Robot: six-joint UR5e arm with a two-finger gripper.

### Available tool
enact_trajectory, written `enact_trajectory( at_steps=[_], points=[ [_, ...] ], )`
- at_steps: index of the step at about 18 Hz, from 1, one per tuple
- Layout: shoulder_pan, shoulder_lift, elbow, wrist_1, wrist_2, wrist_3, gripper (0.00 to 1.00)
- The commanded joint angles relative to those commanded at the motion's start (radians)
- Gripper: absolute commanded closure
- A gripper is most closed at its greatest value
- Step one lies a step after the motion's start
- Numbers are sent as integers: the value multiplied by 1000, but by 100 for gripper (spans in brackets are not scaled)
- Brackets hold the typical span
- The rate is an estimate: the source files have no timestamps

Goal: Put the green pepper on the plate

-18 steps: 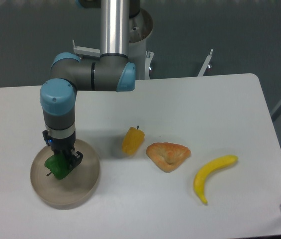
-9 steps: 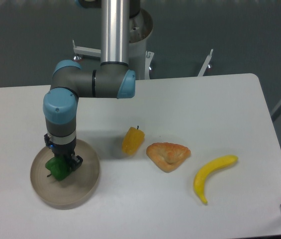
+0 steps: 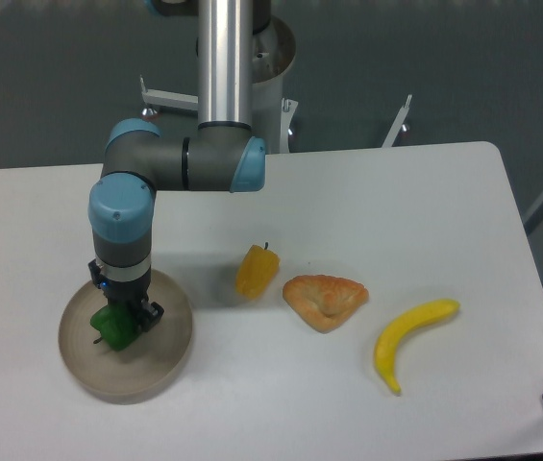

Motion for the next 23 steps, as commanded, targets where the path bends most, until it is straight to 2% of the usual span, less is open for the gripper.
enact_trajectory(
  at_steps=[4,8,13,19,23],
  points=[
    [35,28,-3,-2,-2,0,0],
    [142,78,-8,-8,2,15,0],
    [285,91,24,-11,2,132,0],
    [432,77,67,-12,17,339,0],
    [471,52,95,-12,93,405,0]
  ],
)
